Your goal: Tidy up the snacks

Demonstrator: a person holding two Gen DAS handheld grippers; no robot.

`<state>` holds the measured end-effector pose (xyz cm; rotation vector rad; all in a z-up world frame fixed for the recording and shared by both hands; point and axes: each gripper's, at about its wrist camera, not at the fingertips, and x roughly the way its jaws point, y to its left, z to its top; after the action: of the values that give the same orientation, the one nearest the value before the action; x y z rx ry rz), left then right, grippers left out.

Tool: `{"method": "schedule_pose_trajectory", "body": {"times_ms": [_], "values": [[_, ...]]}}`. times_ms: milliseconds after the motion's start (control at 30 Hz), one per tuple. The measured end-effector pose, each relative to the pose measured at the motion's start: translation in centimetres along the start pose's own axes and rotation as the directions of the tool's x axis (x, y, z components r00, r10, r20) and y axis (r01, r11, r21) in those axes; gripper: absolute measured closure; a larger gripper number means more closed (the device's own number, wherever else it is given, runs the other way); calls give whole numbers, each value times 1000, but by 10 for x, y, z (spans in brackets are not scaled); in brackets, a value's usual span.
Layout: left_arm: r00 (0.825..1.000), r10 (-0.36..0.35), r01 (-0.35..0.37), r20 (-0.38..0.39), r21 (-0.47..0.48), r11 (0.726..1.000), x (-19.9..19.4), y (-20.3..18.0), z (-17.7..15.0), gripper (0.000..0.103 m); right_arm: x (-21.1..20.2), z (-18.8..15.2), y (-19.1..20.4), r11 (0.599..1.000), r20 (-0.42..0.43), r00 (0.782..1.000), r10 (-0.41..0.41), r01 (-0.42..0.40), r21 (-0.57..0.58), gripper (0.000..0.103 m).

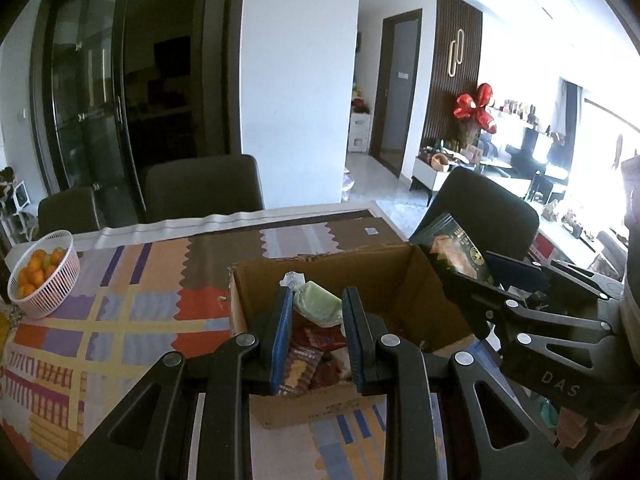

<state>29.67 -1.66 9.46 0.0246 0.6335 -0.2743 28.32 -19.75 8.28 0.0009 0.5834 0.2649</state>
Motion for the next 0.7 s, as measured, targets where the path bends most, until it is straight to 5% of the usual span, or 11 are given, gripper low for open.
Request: {"method": "schedule_pose_trajectory", "body": {"times_ms": [433, 567, 700], "values": [[986, 19, -21, -164, -9, 1000, 56, 7, 14, 77, 53, 14, -13, 1000, -156, 988, -5, 5, -1, 58], [983, 56, -61, -175, -22, 998, 59, 12, 13, 53, 65, 16, -18, 1000, -198, 980, -1, 6, 25, 57], [983, 97, -99, -157, -4, 995, 51, 11, 7, 48, 67, 12, -23, 999, -212, 977, -23, 33, 41, 46]]}}
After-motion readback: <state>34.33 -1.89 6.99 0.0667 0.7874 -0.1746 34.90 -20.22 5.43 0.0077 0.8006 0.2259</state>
